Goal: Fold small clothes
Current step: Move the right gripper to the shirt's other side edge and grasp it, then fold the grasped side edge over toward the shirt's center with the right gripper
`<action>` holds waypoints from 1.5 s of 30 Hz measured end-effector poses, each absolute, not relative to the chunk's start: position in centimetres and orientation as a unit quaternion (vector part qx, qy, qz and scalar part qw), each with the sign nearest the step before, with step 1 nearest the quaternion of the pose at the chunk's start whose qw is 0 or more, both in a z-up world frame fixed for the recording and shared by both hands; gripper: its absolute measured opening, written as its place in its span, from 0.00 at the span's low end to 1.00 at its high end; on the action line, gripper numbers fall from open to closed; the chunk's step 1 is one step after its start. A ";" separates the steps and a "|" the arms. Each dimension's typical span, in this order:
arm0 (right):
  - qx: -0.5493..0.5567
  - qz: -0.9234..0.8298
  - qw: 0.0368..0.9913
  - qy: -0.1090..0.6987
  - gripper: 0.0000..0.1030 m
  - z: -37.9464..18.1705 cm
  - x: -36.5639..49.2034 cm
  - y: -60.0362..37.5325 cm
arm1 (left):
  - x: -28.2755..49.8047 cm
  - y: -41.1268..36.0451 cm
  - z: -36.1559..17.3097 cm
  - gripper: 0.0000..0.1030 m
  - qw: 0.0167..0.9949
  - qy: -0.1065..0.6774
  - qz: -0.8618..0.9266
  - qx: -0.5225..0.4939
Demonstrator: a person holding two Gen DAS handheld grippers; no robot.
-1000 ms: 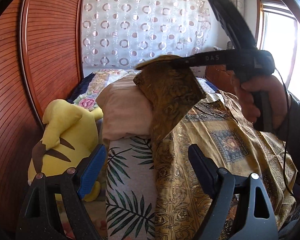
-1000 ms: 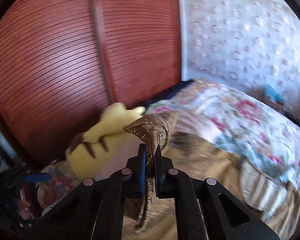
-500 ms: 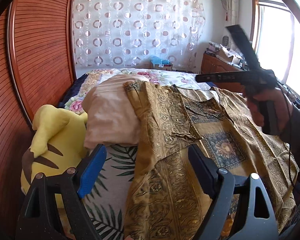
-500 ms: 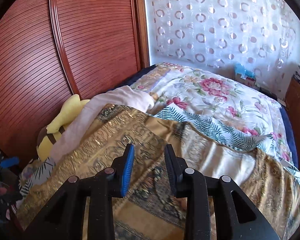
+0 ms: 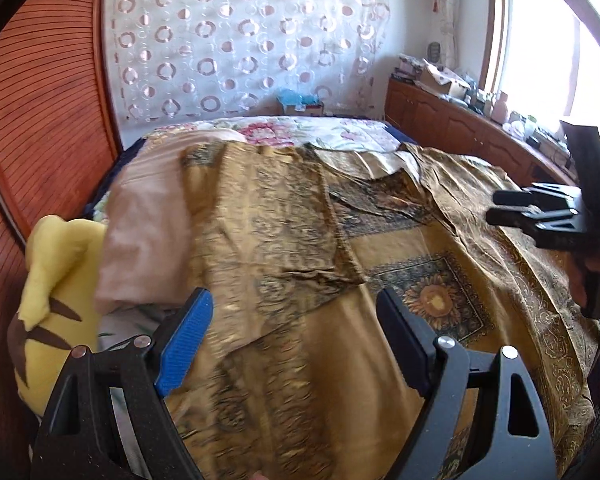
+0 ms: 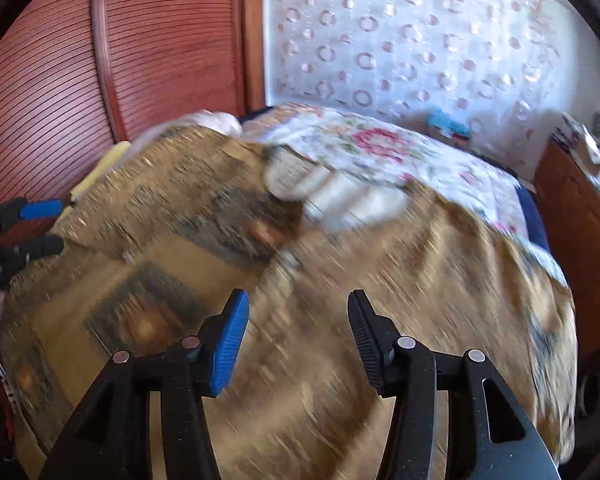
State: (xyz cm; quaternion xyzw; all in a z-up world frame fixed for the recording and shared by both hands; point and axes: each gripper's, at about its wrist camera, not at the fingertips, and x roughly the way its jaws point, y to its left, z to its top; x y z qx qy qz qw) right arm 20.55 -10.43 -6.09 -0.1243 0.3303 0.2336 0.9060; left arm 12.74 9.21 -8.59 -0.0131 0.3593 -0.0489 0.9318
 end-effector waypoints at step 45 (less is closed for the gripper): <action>-0.001 0.031 0.926 0.375 0.08 -3.0 15.9 -33.9 | 17.3 3.5 -12.1 0.94 0.893 0.439 -0.086 0.043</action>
